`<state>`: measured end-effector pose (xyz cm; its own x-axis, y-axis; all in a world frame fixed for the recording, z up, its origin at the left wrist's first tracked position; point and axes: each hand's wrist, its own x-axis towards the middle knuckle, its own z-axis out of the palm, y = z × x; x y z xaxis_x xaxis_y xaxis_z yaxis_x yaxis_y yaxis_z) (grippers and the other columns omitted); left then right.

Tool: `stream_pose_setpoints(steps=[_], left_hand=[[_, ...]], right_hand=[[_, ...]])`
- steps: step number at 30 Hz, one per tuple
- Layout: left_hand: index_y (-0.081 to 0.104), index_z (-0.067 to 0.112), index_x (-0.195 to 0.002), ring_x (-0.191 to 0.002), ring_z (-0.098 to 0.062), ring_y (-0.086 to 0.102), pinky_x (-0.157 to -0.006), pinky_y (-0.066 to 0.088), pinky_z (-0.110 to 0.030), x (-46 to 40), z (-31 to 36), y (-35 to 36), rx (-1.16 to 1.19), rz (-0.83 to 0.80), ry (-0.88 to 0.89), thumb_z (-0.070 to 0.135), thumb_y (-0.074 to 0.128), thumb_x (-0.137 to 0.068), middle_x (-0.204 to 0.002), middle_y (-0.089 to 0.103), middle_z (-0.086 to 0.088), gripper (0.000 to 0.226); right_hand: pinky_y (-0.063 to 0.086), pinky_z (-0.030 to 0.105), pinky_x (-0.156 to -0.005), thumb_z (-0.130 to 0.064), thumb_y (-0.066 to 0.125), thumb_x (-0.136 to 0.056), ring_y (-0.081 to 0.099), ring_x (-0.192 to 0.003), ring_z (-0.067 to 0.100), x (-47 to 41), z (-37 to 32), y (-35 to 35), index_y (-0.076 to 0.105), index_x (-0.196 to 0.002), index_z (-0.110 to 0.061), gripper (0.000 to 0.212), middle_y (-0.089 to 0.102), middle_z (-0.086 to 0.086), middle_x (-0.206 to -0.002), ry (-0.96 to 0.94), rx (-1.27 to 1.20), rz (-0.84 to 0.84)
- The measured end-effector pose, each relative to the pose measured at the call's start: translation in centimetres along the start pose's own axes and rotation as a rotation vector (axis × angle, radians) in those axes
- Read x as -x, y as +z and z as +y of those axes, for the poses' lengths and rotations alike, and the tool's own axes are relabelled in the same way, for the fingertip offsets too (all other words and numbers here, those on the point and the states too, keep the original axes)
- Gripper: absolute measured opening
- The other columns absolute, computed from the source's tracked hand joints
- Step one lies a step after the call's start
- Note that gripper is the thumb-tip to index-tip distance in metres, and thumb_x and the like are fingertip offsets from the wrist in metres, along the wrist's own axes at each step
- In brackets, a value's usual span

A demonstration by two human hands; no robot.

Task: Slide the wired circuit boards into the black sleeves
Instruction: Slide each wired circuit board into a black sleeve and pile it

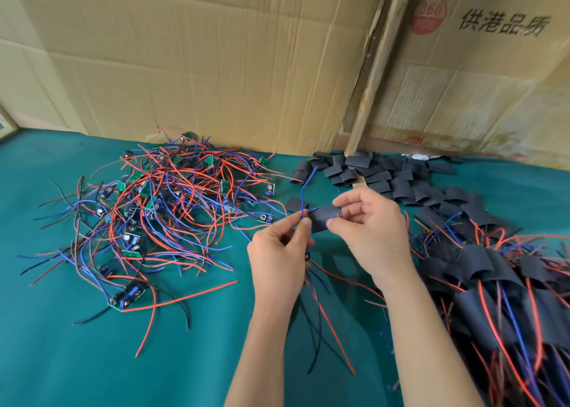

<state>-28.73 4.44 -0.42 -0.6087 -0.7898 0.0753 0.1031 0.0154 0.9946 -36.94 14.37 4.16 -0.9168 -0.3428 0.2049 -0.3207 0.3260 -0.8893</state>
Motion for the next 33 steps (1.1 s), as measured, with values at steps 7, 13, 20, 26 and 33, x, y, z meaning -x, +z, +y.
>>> stream_pose_setpoints(steps=[7, 13, 20, 26, 33], left_hand=[[0.075, 0.044, -0.096, -0.038, -0.002, 0.05, -0.048, 0.059, -0.033, -0.1, 0.0, -0.2, -0.053, 0.043, 0.027, 0.027, 0.068, -0.094, -0.058, 0.065, 0.013, 0.018], [0.077, 0.028, -0.093, -0.048, -0.004, 0.053, -0.042, 0.047, -0.021, -0.3, 0.3, -0.4, 0.049, -0.001, -0.022, 0.017, 0.063, -0.098, -0.071, 0.074, 0.005, 0.018], [0.08, 0.023, -0.091, -0.051, -0.003, 0.052, -0.056, 0.051, -0.031, -0.4, 0.0, -0.5, 0.007, -0.033, -0.012, 0.017, 0.063, -0.097, -0.068, 0.073, 0.006, 0.019], [0.077, 0.024, -0.089, -0.057, -0.004, 0.056, -0.055, 0.044, -0.015, -0.3, 0.1, -0.3, 0.021, -0.036, 0.004, 0.014, 0.063, -0.098, -0.063, 0.071, 0.003, 0.02], [0.078, 0.023, -0.092, -0.064, -0.012, 0.056, -0.061, 0.046, -0.023, -0.2, 0.0, -0.2, 0.006, -0.072, 0.02, 0.015, 0.062, -0.098, -0.064, 0.071, 0.0, 0.019]], right_hand=[[0.044, 0.015, -0.054, 0.006, 0.074, -0.069, 0.054, -0.054, 0.007, 0.2, -1.3, -0.8, 0.073, -0.089, -0.027, 0.039, 0.067, -0.008, -0.061, -0.041, -0.125, -0.16], [0.049, 0.014, -0.064, -0.016, 0.088, -0.061, 0.063, -0.063, 0.008, 0.5, -1.0, -0.9, 0.08, -0.096, -0.029, 0.038, 0.067, -0.011, -0.077, 0.021, -0.375, -0.277], [0.059, 0.024, -0.074, -0.007, 0.092, -0.07, 0.073, -0.076, 0.017, 0.6, -1.0, -0.4, 0.077, -0.109, -0.025, 0.045, 0.079, 0.005, -0.099, 0.002, -0.422, -0.297], [0.052, 0.023, -0.063, -0.008, 0.084, -0.08, 0.059, -0.06, 0.012, -0.4, -2.5, -2.2, 0.08, -0.085, -0.019, 0.013, 0.075, -0.002, -0.075, -0.131, -0.669, 0.189], [0.053, 0.025, -0.065, -0.006, 0.083, -0.082, 0.061, -0.063, 0.012, -0.3, -3.1, -2.2, 0.078, -0.091, -0.016, 0.015, 0.076, -0.004, -0.076, -0.157, -0.655, 0.223]])
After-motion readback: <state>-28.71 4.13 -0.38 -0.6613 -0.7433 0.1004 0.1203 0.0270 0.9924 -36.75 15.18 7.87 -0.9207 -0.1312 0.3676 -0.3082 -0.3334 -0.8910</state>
